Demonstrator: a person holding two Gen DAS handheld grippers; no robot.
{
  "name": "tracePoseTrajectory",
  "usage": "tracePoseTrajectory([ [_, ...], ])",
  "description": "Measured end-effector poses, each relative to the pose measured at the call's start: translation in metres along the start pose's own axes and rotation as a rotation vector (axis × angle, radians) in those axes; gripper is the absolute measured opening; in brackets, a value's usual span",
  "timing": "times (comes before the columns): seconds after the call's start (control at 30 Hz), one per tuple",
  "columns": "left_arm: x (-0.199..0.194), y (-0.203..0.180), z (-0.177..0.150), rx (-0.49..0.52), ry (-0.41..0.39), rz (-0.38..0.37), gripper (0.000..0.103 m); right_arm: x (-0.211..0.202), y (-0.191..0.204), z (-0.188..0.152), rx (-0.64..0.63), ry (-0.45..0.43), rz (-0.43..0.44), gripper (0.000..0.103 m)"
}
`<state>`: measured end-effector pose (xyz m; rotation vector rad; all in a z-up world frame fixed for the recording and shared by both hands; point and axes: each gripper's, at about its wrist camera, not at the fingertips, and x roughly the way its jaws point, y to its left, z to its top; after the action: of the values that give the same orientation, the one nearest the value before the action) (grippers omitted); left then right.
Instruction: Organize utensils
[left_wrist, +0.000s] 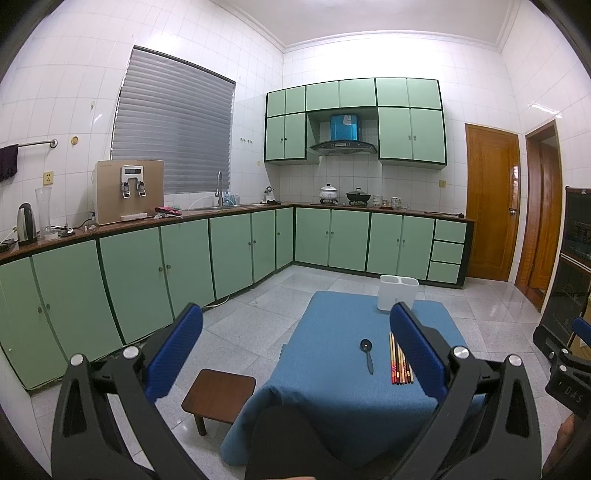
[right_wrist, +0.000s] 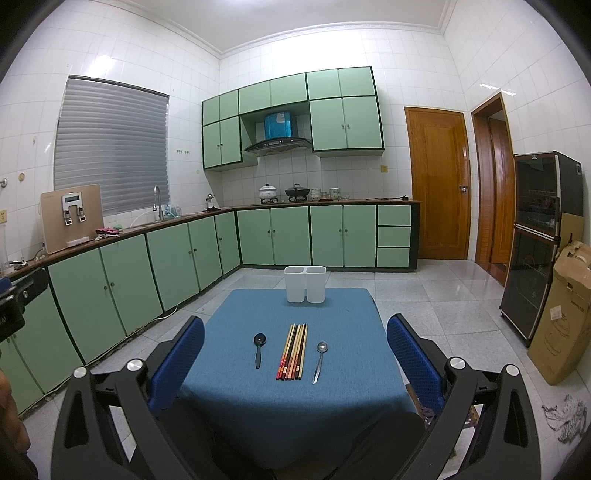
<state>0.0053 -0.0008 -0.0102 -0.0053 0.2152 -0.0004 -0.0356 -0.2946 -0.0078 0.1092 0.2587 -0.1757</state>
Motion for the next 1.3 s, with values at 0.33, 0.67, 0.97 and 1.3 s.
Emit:
tracePoseTrajectory([
  [0.33, 0.0002, 0.0001, 0.0002, -0.001, 0.002, -0.001, 0.098, 0.0009, -0.0012, -0.0016, 0.000, 0.001, 0.001, 0.097],
  [0.67, 0.0006, -0.0003, -0.0002, 0.000, 0.002, 0.000, 0.098, 0.0010, -0.0013, -0.0017, 0.000, 0.001, 0.001, 0.097],
  [0.97, 0.0007, 0.0000, -0.0003, -0.001, 0.003, -0.002, 0.098, 0.0009, -0.0015, -0.0017, 0.000, 0.002, 0.001, 0.097],
  [1.3, 0.0026, 0.0024, -0.0011, -0.002, 0.015, -0.004, 0.098, 0.0000, -0.0042, 0.0010, -0.001, 0.001, -0.003, 0.097],
])
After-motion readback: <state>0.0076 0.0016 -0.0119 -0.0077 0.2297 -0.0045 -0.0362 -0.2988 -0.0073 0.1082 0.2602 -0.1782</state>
